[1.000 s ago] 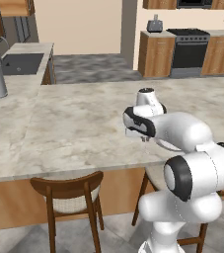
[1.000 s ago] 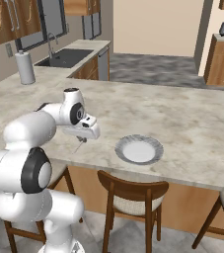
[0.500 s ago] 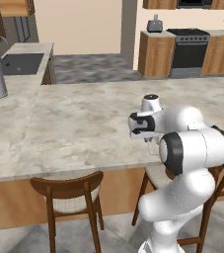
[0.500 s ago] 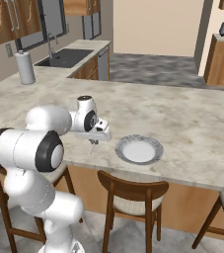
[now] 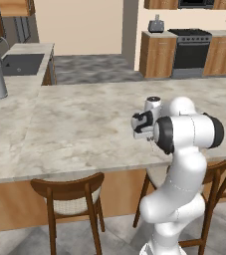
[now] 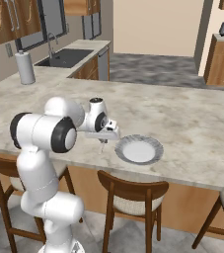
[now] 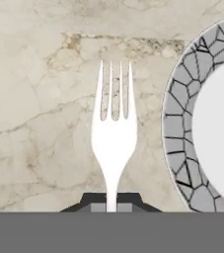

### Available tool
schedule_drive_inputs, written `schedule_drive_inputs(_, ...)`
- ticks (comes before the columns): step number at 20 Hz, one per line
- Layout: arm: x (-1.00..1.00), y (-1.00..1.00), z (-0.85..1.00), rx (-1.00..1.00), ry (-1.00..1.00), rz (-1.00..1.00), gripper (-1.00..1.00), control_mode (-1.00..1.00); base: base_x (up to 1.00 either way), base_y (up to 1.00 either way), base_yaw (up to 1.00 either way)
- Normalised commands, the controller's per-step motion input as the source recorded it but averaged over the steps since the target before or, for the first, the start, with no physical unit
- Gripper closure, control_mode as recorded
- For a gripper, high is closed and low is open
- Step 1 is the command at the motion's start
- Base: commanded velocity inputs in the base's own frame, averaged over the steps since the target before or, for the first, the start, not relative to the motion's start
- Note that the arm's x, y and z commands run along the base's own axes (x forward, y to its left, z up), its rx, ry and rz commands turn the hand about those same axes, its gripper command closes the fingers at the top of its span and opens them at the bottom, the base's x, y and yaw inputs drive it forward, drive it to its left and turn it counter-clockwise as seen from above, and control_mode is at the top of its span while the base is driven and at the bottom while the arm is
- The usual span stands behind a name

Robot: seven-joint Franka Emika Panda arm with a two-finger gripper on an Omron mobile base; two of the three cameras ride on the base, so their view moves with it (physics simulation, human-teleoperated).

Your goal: Take the fork and place it on the left side of the plate. Then take the spoon and place it on the right side of the plate. Make sure they're directly next to the plate.

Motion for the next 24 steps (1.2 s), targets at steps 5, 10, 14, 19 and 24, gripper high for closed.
schedule_drive_inputs(5, 0.43, -0.18, -0.26, 0.0, 0.0, 0.01, 1.0, -1.0, 0.0, 0.0, 0.0)
schedule_drive_inputs(10, 0.32, -0.1, -0.3, 0.0, 0.0, 0.0, 1.0, -1.0, 0.0, 0.0, 0.0)
schedule_drive_inputs(14, 0.17, -0.02, -0.3, 0.0, 0.0, 0.0, -1.0, -1.0, 0.0, 0.0, 0.0)
schedule_drive_inputs(19, 0.04, -0.13, -0.05, 0.0, 0.0, 0.0, -1.0, -1.0, 0.0, 0.0, 0.0)
schedule_drive_inputs(24, 0.04, -0.09, 0.19, 0.04, -0.02, 0.0, -1.0, -1.0, 0.0, 0.0, 0.0)
